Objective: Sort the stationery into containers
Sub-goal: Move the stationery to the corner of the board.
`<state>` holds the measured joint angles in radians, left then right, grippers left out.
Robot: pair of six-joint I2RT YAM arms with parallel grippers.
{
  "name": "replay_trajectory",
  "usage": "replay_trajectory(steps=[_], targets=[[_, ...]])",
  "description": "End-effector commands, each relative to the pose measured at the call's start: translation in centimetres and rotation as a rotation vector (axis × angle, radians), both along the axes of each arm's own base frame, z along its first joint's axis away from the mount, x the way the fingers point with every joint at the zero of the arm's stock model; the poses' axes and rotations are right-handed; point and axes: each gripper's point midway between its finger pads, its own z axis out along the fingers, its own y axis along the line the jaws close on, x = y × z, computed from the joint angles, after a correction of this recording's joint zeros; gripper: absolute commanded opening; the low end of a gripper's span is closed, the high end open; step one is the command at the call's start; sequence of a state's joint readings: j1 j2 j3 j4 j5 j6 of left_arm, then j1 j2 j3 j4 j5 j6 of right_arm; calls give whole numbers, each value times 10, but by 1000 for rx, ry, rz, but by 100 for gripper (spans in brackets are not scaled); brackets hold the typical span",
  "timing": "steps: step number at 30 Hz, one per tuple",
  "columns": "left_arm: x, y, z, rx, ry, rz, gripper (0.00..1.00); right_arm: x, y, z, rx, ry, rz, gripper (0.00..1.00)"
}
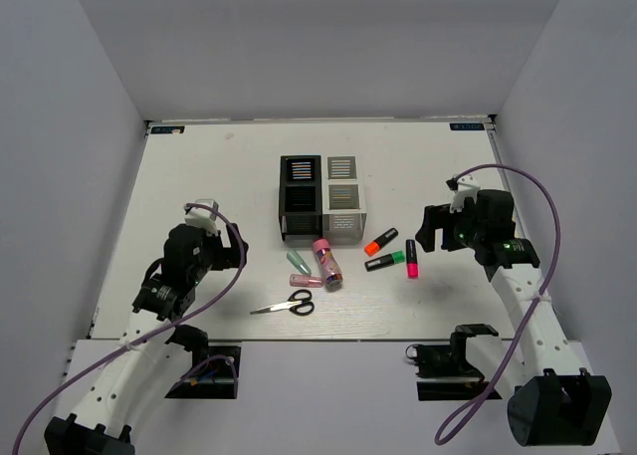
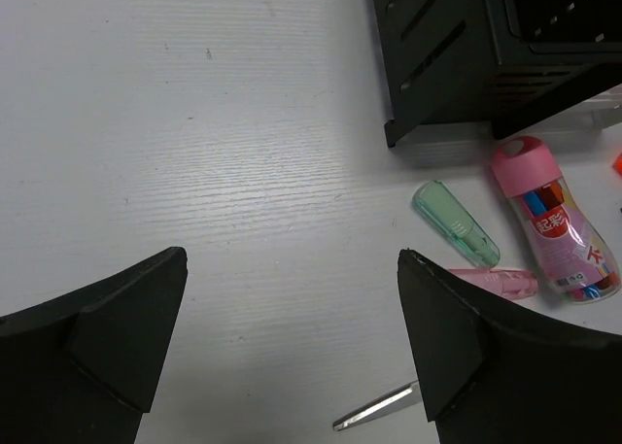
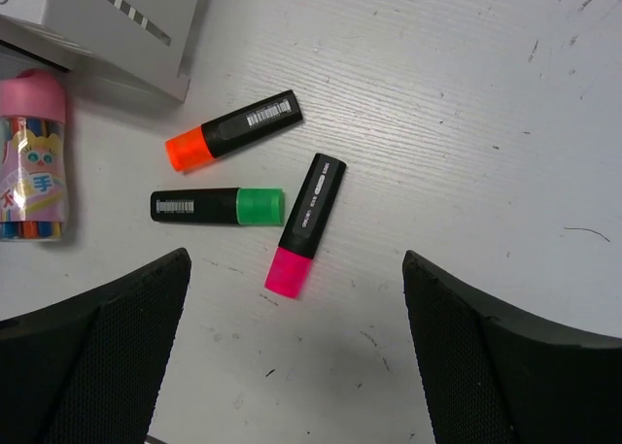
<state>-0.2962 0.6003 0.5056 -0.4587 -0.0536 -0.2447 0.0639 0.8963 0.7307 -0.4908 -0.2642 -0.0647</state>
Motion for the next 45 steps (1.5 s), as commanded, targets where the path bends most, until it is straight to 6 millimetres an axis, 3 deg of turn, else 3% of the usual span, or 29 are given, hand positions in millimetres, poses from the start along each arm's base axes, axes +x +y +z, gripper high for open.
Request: replay_trajectory(steps=[1, 7, 8, 9, 10, 11, 12, 14, 15, 16, 17, 19, 20, 21, 22, 23, 24, 25, 26, 27, 28, 30, 31, 34, 45], targets=[[4, -6, 16, -36, -39, -19, 100, 9, 1, 19, 7, -65, -2, 91], [4, -8, 15, -40, -26, -28, 99, 7, 3, 17, 5, -62, 17, 91], [4, -11, 14, -42, -23, -38, 94, 7, 3, 14, 4, -54, 19, 91], [4, -11, 12, -43, -17, -40, 83, 5, 6, 14, -1, -67, 58, 91], [3, -16, 12, -42, -17, -57, 29, 3, 6, 12, -12, -64, 79, 82], [3, -18, 7, -35, 5, -66, 1, 0, 7, 10, -43, -82, 137, 37], [4, -20, 10, -35, 8, -70, 0, -2, 10, 4, -44, -78, 159, 0], [-4, -31, 2, -61, 85, -107, 0, -9, 12, 1, -36, -52, 181, 0], [-3, -39, 9, -97, 101, -120, 0, -10, 15, 4, -28, -56, 198, 30], [-6, -46, 3, -131, 168, -110, 12, -10, 17, 6, -21, -59, 208, 80], [-9, -54, 9, -149, 192, -130, 54, -13, 22, 8, -3, -59, 240, 90], [-10, -70, 17, -184, 263, -115, 77, -14, 25, 12, 8, -60, 253, 89], [-8, -69, 17, -162, 265, -88, 93, -14, 26, 13, 14, -64, 260, 68], [-20, -95, 17, -146, 279, -177, 100, -12, 24, 12, 3, -69, 245, 31], [-10, -90, 24, -102, 222, -109, 100, -11, 23, 11, 13, -56, 223, 0], [-9, -96, 27, -92, 196, -102, 100, -10, 23, 12, 15, -59, 215, 0], [-23, -124, 32, -75, 165, -197, 100, -9, 21, 11, 13, -53, 200, 1], [-7, -117, 37, -22, 104, -78, 100, -7, 22, 12, 12, -55, 201, 44], [-5, -118, 38, -10, 91, -44, 100, -9, 21, 8, 11, -37, 202, 61], [-17, -139, 35, -4, 106, -65, 100, -8, 21, 11, 14, -38, 196, 68], [-4, -132, 31, 35, 66, 60, 100, -8, 21, 11, 16, -35, 195, 70], [0, -147, 28, 65, 38, 100, 90, -8, 21, 12, 15, -36, 186, 70], [1, -167, 24, 17, 24, 117, 86, -7, 21, 13, 13, -39, 188, 70], [17, -193, 6, 9, -2, 122, 75, -8, 18, 14, 6, -43, 172, 71], [30, -233, -26, -59, 54, 180, 83, -12, 19, 16, 8, -50, 186, 71]])
